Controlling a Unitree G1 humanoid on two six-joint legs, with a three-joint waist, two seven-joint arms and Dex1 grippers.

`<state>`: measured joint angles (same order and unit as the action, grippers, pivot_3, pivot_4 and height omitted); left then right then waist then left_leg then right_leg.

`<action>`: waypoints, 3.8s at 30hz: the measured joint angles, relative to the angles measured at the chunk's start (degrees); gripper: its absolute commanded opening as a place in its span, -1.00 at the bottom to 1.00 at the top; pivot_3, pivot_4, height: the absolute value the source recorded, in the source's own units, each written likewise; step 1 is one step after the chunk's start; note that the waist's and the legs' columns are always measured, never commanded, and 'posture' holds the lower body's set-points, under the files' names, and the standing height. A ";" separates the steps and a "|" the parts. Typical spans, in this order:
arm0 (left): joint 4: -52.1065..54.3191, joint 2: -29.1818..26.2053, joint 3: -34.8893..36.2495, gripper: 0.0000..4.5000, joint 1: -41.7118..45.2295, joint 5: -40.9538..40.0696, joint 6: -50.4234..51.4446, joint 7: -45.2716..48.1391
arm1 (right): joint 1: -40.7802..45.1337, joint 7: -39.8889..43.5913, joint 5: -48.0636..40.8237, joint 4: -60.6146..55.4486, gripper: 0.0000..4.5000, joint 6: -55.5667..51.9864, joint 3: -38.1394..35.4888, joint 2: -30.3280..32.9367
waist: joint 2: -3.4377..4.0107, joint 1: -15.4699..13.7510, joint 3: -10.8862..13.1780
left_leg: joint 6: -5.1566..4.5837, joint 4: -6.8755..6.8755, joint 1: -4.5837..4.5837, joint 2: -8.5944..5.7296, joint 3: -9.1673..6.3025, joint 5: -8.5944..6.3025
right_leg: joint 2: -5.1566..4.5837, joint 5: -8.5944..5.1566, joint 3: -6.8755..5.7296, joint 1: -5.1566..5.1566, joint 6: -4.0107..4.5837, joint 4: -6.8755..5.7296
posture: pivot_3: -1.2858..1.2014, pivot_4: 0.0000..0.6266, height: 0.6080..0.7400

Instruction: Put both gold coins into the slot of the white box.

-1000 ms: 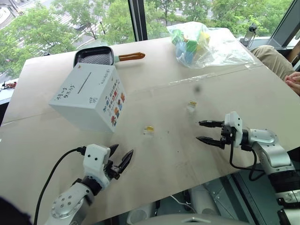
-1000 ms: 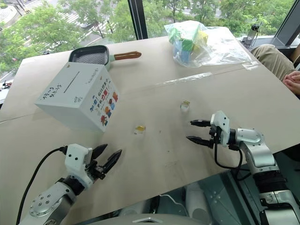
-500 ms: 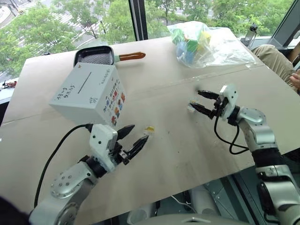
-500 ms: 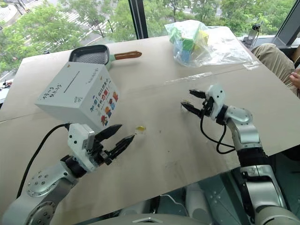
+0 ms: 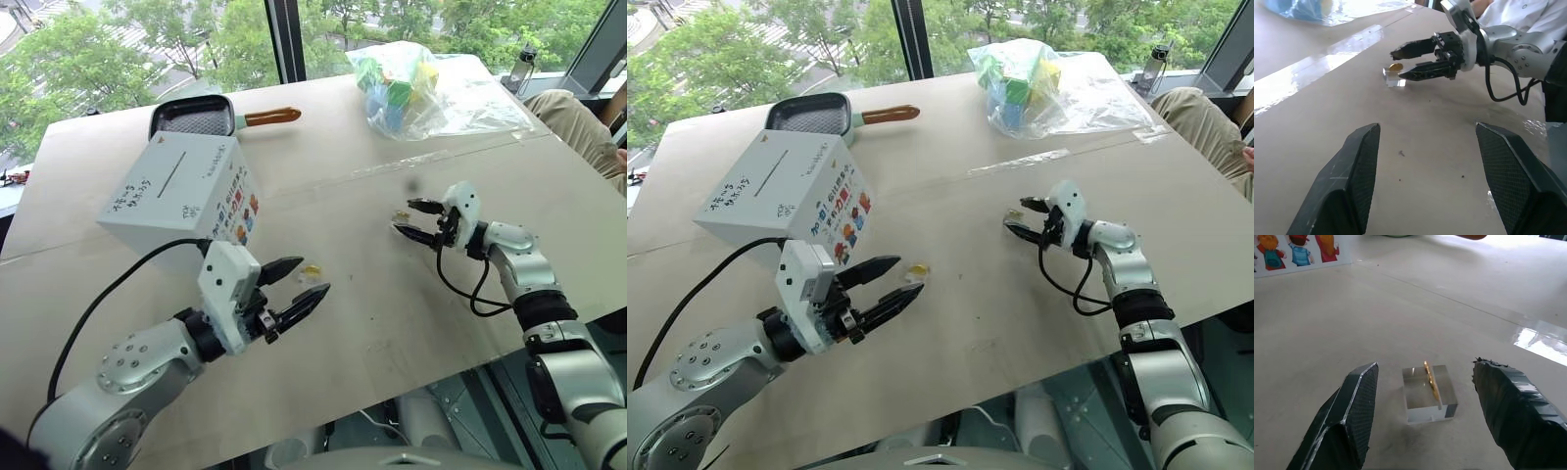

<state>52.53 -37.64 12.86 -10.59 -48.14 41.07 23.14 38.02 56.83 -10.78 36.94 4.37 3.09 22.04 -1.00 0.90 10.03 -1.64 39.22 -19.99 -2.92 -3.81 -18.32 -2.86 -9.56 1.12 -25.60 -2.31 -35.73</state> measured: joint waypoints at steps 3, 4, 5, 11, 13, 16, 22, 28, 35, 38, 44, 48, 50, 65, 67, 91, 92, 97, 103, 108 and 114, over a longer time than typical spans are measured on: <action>-0.04 0.83 -0.37 0.39 -0.08 1.14 -0.34 -0.97 | 0.65 -0.02 0.67 0.37 0.48 0.12 0.18 -0.07 | 0.00 -0.01 0.00 | 0.00 0.00 0.00 0.00 0.00 0.00 | 0.00 0.00 0.00 0.00 0.00 0.00 | 0.03 -0.52 0.71; -0.04 0.85 -0.62 0.41 -0.12 1.32 -0.34 -0.97 | 0.94 -0.02 0.83 0.43 0.37 0.14 0.18 -0.07 | 0.00 0.00 0.00 | 0.00 0.00 0.00 0.00 0.01 0.00 | 0.00 0.00 0.01 0.00 0.00 0.00 | 0.03 -0.52 0.71; -0.04 0.92 -1.01 0.42 -0.17 1.53 -0.35 -0.99 | 1.17 -0.03 1.00 0.43 0.24 0.24 0.18 -0.07 | 0.00 -0.01 0.00 | 0.00 0.00 0.00 0.00 0.00 0.00 | 0.00 0.00 0.00 0.00 0.00 0.00 | 0.03 -0.52 0.71; -0.04 1.43 -1.75 0.42 -0.47 2.04 -0.38 -1.49 | 1.21 -0.03 1.28 0.52 -0.86 0.71 0.17 -0.20 | 0.00 -0.04 0.00 | 0.00 0.00 0.00 0.00 0.00 0.00 | 0.00 0.00 0.01 0.00 0.00 0.00 | 0.03 -0.52 0.71; -0.04 1.50 -1.79 0.42 -0.51 2.31 -0.41 -1.62 | 1.20 -0.04 1.34 0.49 -0.98 0.81 0.12 -0.13 | 0.00 -0.02 0.00 | 0.00 0.00 0.01 0.00 0.01 0.00 | 0.00 0.00 0.01 0.00 0.00 0.00 | 0.03 -0.52 0.71; -0.04 1.55 -1.96 0.42 -0.48 2.63 -0.42 -1.65 | 1.20 -0.07 1.34 0.47 -0.98 0.80 0.12 -0.12 | 0.00 -0.03 0.00 | 0.00 0.00 0.01 0.00 0.01 0.00 | 0.00 0.00 0.01 0.00 0.00 0.00 | 0.03 -0.52 0.71; -0.09 2.35 -2.21 0.42 -0.39 3.11 -0.50 -1.71 | 1.10 -0.25 0.28 -1.29 -0.98 -2.87 -0.38 -0.20 | 0.00 -0.03 0.00 | 0.00 0.00 0.01 0.00 0.01 0.00 | 0.00 0.00 0.02 0.00 0.00 0.00 | 0.03 -0.52 0.71; -1.10 10.21 -2.18 0.42 -0.01 -0.07 -2.59 -3.91 | 0.19 -0.68 -8.05 -10.31 -0.98 -18.05 -4.19 -0.83 | -0.01 -0.20 -0.01 | -0.01 0.01 -0.01 0.00 -0.02 0.00 | -0.04 0.00 -0.01 0.00 0.00 0.01 | 0.03 -0.52 0.71; -7.42 30.47 -3.88 0.42 2.40 -15.74 -9.45 -11.96 | -4.91 -11.36 -33.88 -30.45 -0.98 -51.72 -13.13 -9.54 | 0.00 -0.23 -0.01 | -0.01 0.05 -0.09 0.00 -0.24 -0.01 | -0.09 0.01 -0.02 0.00 0.00 -0.02 | 0.03 -0.52 0.71; -9.68 32.88 -3.53 0.42 3.99 -22.08 -11.85 -12.83 | -4.99 -17.20 -44.28 -36.14 -0.98 -60.04 -15.90 -13.22 | 0.00 -0.23 -0.02 | -0.03 0.05 -0.10 -0.01 -0.29 -0.02 | -0.07 0.01 -0.09 0.00 0.00 -0.03 | 0.03 -0.52 0.71; -14.73 32.91 -3.43 0.42 5.44 -28.87 -13.28 -11.22 | -5.05 -29.19 -60.79 -40.50 -0.98 -68.60 -18.56 -19.12 | 0.01 -0.13 -0.02 | -0.03 0.08 -0.11 -0.09 -0.26 -0.01 | -0.01 0.00 -0.20 0.00 -0.01 -0.02 | 0.03 -0.52 0.71; -15.42 31.85 -5.74 0.19 6.26 -29.03 -12.71 -9.43 | -5.08 -33.51 -67.15 -40.71 -1.00 -69.56 -18.52 -20.22 | 0.01 -0.14 -0.02 | -0.03 0.08 -0.11 -0.11 -0.26 -0.01 | 0.14 0.00 -0.20 0.01 -0.01 -0.02 | 0.03 -0.52 0.71; -15.45 31.98 -7.15 0.09 6.53 -29.03 -12.73 -9.00 | -5.70 -34.49 -68.96 -41.48 -1.00 -69.84 -17.43 -20.38 | 0.01 -0.10 -0.02 | -0.03 0.08 -0.11 -0.10 -0.26 -0.01 | 0.15 0.00 -0.21 0.01 -0.01 -0.02 | 0.03 -0.52 0.71; -15.45 30.48 -8.92 -0.03 7.40 -29.21 -13.22 -7.87 | -8.02 -35.03 -70.79 -43.41 -1.00 -67.71 -11.65 -20.45 | 0.03 -0.02 -0.03 | -0.03 0.07 -0.10 -0.06 -0.26 -0.01 | 0.20 0.00 -0.20 0.00 -0.01 -0.01 | 0.03 -0.52 0.71; -15.45 30.42 -8.91 -0.26 7.39 -29.42 -13.25 -7.82 | -8.26 -35.03 -70.79 -43.74 -1.00 -67.35 -11.19 -20.28 | 0.03 -0.03 -0.03 | -0.03 0.07 -0.10 -0.06 -0.26 -0.01 | 0.20 -0.01 -0.20 0.00 -0.01 -0.01 | 0.03 -0.52 0.71; -13.79 9.85 1.88 -1.00 19.96 -28.32 -11.43 -21.43 | -2.50 -20.39 -54.21 -40.60 0.46 -54.22 -9.98 -2.50 | 0.03 -0.22 0.03 | -0.02 0.08 -0.19 -0.14 -0.37 0.00 | 0.19 -0.01 -0.32 -0.03 -0.04 0.06 | 0.03 -0.52 0.71; -13.51 7.35 3.17 -1.00 21.67 -27.68 -11.01 -23.60 | -1.80 -16.57 -50.61 -40.59 0.46 -51.68 -8.72 -0.20 | 0.03 -0.03 0.02 | -0.02 0.02 -0.18 -0.11 -0.37 0.00 | 0.20 -0.01 -0.30 -0.02 -0.04 0.14 | 0.03 -0.52 0.71; -13.13 -6.02 5.46 -1.00 30.79 -27.28 -4.96 -35.87 | 3.97 -0.33 -34.37 -37.10 0.46 -37.08 -1.49 5.84 | -0.07 0.23 0.11 | 0.01 -0.06 -0.23 -0.03 -0.42 -0.01 | 0.12 -0.02 -0.27 -0.15 -0.06 0.16 | 0.03 -0.52 0.71; -18.39 -20.05 7.24 -1.00 33.63 -33.45 5.83 -45.94 | 7.30 6.77 -29.62 -35.77 0.46 -31.10 0.61 4.34 | -0.04 -0.07 0.12 | 0.04 -0.11 -0.33 -0.06 -0.50 -0.01 | 0.05 -0.02 -0.30 -0.29 -0.07 0.22 | 0.03 -0.52 0.71; -23.60 -26.71 9.48 -1.00 33.80 -37.56 11.61 -54.06 | 8.10 8.74 -27.42 -34.10 0.46 -29.78 1.07 2.67 | -0.07 -0.25 0.14 | 0.08 -0.06 -0.74 -0.13 -0.61 0.01 | -0.08 -0.02 -0.39 -0.65 -0.06 0.15 | 0.03 -0.52 0.71; -24.56 -28.84 9.44 -1.00 32.64 -41.95 14.52 -59.20 | 8.54 10.39 -25.33 -32.91 0.46 -28.92 1.45 1.82 | -0.06 -0.23 0.14 | 0.08 -0.06 -0.84 -0.21 -0.67 0.01 | -0.15 -0.02 -0.41 -0.70 -0.06 0.21 | 0.03 -0.52 0.71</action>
<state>27.97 -66.49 22.30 22.04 -90.09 55.59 -36.06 46.56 67.22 -36.11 4.03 -24.56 4.54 23.86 -1.06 0.67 10.17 -1.56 39.16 -20.84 -3.13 -4.48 -18.31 -3.01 -9.58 0.71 -26.30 -2.37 -35.52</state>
